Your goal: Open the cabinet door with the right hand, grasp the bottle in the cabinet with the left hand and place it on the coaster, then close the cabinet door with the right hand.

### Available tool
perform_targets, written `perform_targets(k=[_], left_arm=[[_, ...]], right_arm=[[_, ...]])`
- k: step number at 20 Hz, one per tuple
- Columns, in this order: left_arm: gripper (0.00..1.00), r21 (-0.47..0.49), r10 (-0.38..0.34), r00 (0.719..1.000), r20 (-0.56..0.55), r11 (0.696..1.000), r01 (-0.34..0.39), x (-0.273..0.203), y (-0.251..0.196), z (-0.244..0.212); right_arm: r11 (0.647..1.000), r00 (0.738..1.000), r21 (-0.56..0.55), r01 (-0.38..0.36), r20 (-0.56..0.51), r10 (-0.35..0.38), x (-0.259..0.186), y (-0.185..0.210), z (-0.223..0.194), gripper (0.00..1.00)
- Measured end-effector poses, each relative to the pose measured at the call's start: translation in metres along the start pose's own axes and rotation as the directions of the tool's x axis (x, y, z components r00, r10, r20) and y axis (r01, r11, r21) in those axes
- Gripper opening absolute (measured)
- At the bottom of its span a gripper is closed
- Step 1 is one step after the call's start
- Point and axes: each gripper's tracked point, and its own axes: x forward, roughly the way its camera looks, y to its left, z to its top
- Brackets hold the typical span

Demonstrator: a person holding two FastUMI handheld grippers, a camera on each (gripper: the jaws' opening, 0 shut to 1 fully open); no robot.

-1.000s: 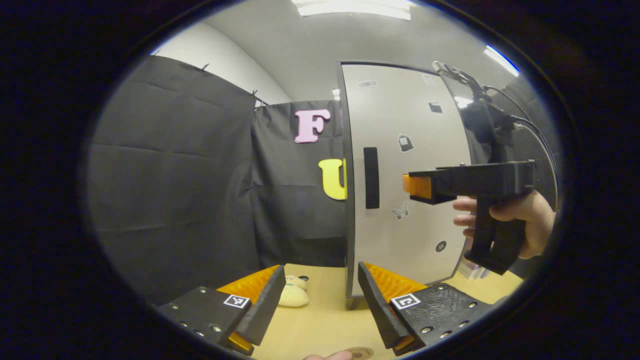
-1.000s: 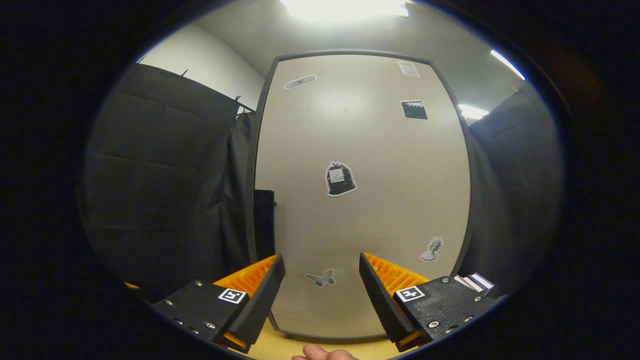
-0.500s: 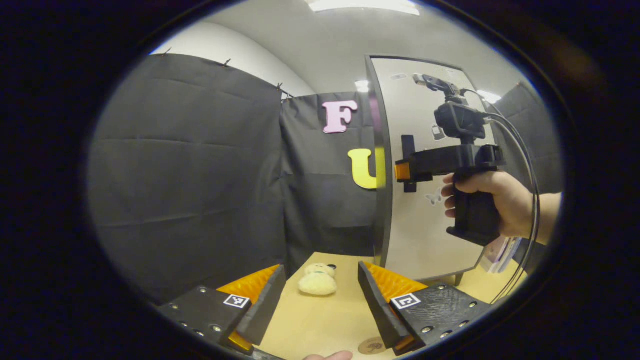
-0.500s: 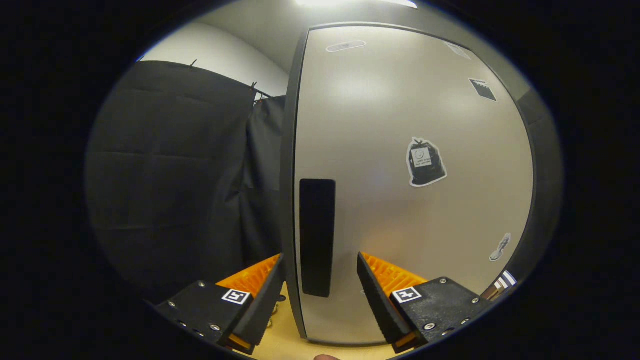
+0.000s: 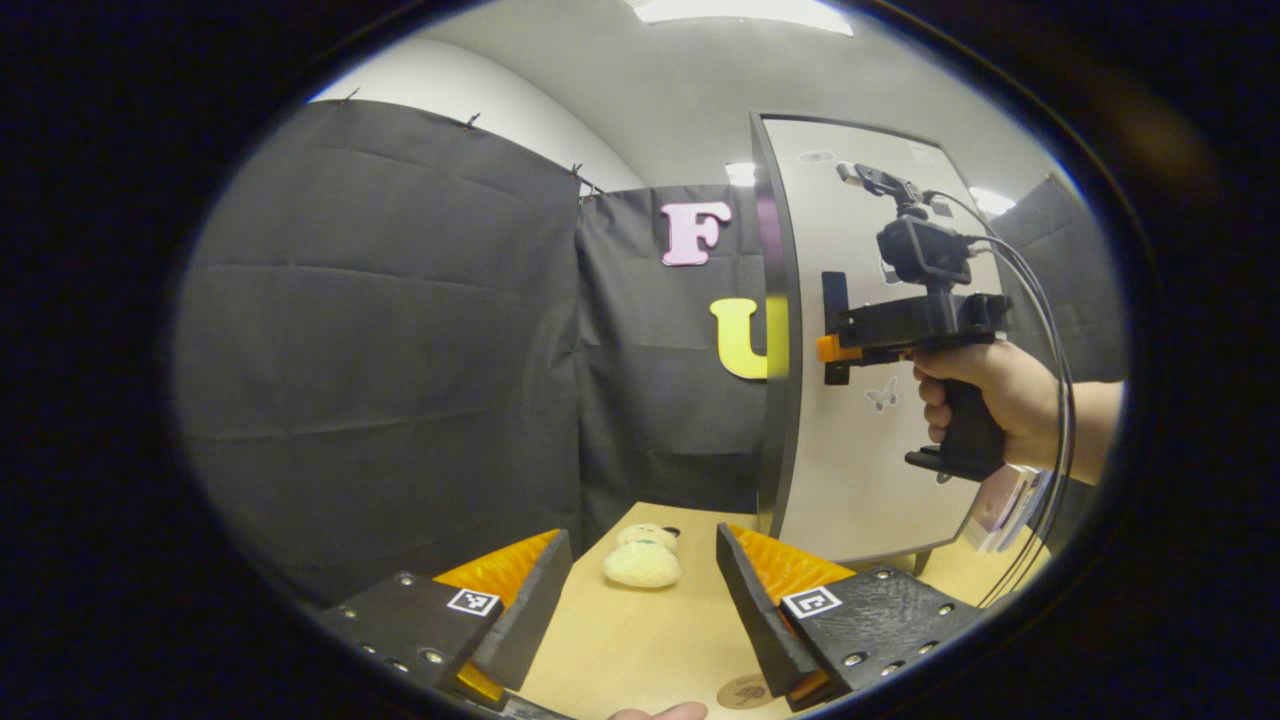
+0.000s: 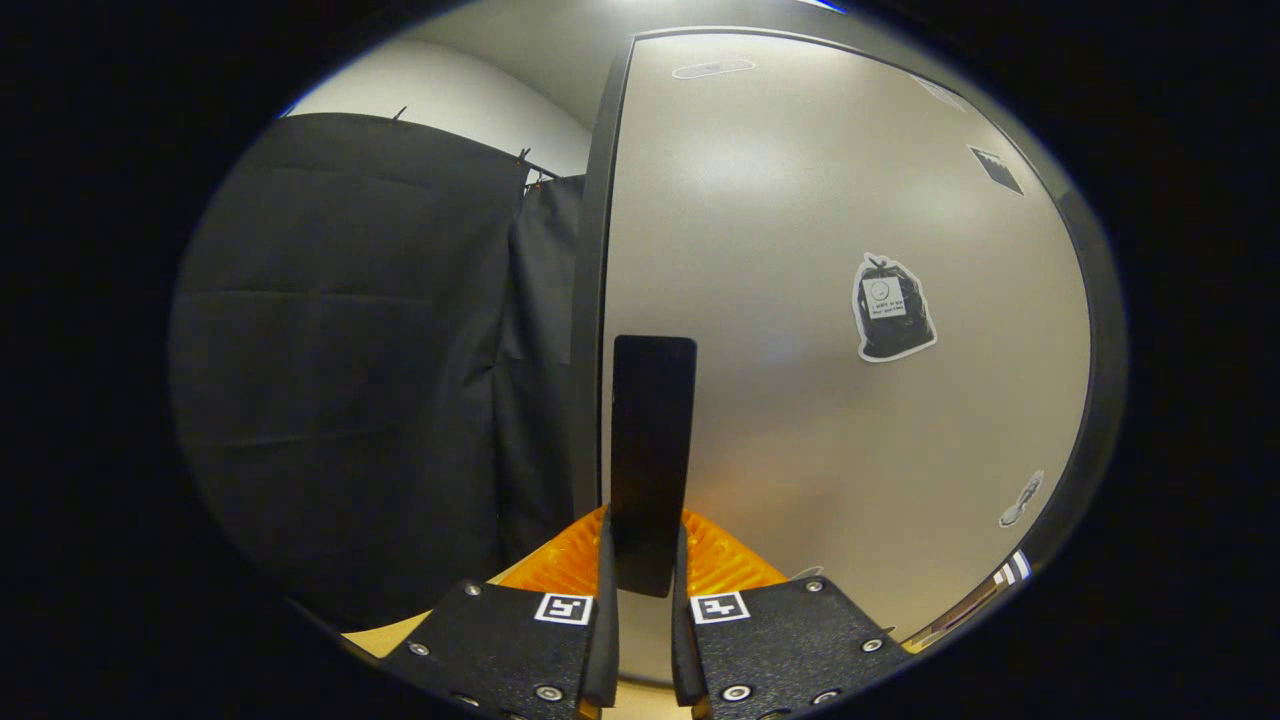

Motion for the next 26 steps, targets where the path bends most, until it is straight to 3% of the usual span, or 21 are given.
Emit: perform_targets(k=[9,13,16,26], left_arm=[[0.88,-0.024,-0.042,0.999,0.022,0.999,0.043,0.000,-0.002,-0.005],[0.87,-0.029,-0.098,0.995,-0.002,0.995,0.098,0.001,-0.002,-0.014],[0.87,0.027,-0.139,0.989,-0.047,0.990,0.140,-0.002,-0.006,-0.016],[0.87,0.128,-0.142,0.989,0.046,0.983,0.135,-0.039,-0.039,0.044]], right_arm=[[0.997,0.997,-0.014,-0.072,-0.006,0.072,-0.016,-0.001,-0.005,0.19],[0.997,0.997,-0.012,-0.075,-0.015,0.074,-0.029,-0.002,-0.006,0.19],[0.997,0.997,-0.008,-0.078,-0.022,0.078,-0.036,-0.005,-0.008,0.19],[0.986,0.986,0.004,-0.165,-0.035,0.165,-0.084,-0.010,-0.008,0.19]])
